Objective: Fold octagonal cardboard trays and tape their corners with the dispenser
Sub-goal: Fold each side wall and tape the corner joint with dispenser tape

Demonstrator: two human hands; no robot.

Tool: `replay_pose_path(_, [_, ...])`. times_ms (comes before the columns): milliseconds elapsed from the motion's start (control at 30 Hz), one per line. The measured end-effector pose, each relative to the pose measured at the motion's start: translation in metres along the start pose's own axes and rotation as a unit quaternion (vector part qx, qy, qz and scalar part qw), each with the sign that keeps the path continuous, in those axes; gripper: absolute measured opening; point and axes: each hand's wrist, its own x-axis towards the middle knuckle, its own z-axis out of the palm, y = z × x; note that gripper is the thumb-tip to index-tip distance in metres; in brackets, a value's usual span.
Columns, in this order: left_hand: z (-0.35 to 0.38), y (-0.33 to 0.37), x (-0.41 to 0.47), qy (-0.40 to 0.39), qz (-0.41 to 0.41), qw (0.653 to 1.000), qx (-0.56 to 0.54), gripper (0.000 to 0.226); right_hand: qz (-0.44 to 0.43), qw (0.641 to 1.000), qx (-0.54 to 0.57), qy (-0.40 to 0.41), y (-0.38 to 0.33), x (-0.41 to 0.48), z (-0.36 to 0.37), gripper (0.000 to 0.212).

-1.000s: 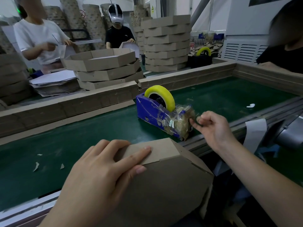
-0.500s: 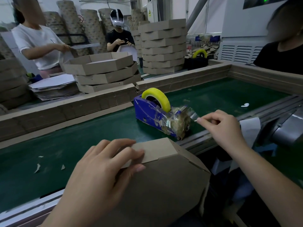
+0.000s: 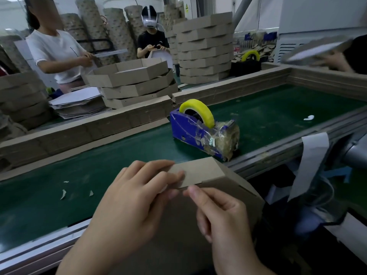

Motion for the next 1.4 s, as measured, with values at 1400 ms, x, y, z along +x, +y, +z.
replay_pose_path(1400, [0.01, -0.003, 0.001, 0.088, -0.045, 0.995, -0.028, 0.034, 0.166, 0.985, -0.039, -0.035, 0.04, -0.015, -0.016, 0.066])
